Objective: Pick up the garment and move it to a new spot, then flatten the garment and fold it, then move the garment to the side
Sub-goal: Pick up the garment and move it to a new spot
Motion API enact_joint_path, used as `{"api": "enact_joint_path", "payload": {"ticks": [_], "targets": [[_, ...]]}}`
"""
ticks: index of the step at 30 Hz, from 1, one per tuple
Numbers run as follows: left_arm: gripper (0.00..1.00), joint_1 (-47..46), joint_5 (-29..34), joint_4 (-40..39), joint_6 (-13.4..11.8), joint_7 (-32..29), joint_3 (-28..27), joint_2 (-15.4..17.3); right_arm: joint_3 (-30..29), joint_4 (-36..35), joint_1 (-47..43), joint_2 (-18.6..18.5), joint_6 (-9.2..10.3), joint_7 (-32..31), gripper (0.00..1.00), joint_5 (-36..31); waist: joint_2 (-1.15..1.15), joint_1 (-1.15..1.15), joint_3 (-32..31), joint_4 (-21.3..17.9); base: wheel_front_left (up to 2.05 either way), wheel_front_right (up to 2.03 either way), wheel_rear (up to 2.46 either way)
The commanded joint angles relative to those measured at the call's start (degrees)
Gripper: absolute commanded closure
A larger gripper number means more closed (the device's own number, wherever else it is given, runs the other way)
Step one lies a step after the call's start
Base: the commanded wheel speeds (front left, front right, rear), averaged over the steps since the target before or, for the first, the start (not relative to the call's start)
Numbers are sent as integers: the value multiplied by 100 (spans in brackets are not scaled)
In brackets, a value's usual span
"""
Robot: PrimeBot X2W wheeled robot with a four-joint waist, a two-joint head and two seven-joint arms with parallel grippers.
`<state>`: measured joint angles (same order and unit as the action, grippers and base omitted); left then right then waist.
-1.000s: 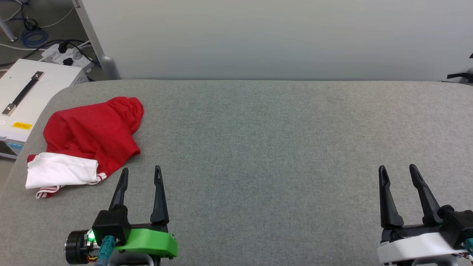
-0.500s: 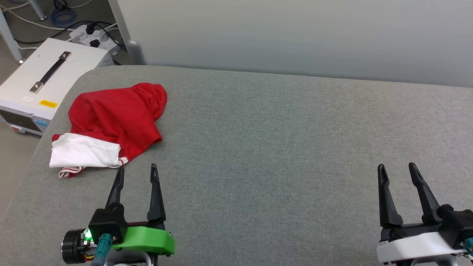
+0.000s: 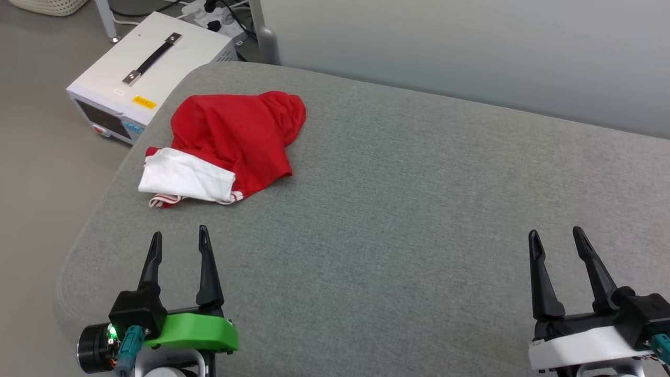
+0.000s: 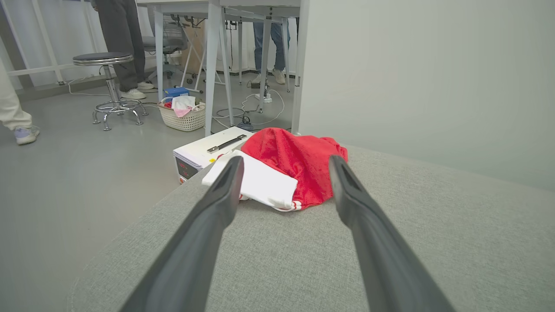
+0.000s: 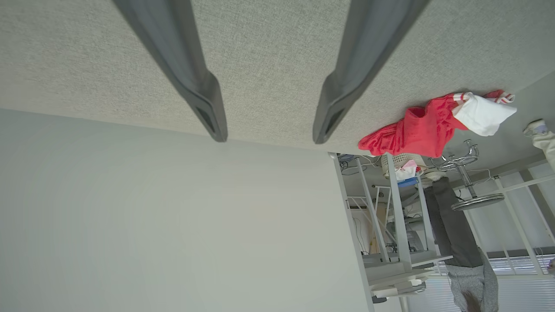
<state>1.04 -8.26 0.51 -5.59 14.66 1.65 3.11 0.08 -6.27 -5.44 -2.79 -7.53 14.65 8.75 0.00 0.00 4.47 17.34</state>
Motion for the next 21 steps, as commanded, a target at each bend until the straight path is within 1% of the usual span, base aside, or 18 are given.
{"api": "enact_joint_path", "payload": {"ticks": [1, 14, 21], "targets": [[0, -77, -46, 12, -39, 34, -16, -24, 4, -29, 101, -9, 4, 35, 0, -38, 0, 0, 107, 377, 0, 0, 0], [0, -88, -285, 45, -105, 34, -88, -24, 93, -26, 159, -9, 4, 35, 0, -169, 0, 0, 198, 1267, 0, 0, 0], [0, -31, -384, 64, -127, 34, -157, -24, 108, -21, 196, -9, 4, 35, 0, -212, 0, 0, 215, 1481, 0, 0, 0]]}}
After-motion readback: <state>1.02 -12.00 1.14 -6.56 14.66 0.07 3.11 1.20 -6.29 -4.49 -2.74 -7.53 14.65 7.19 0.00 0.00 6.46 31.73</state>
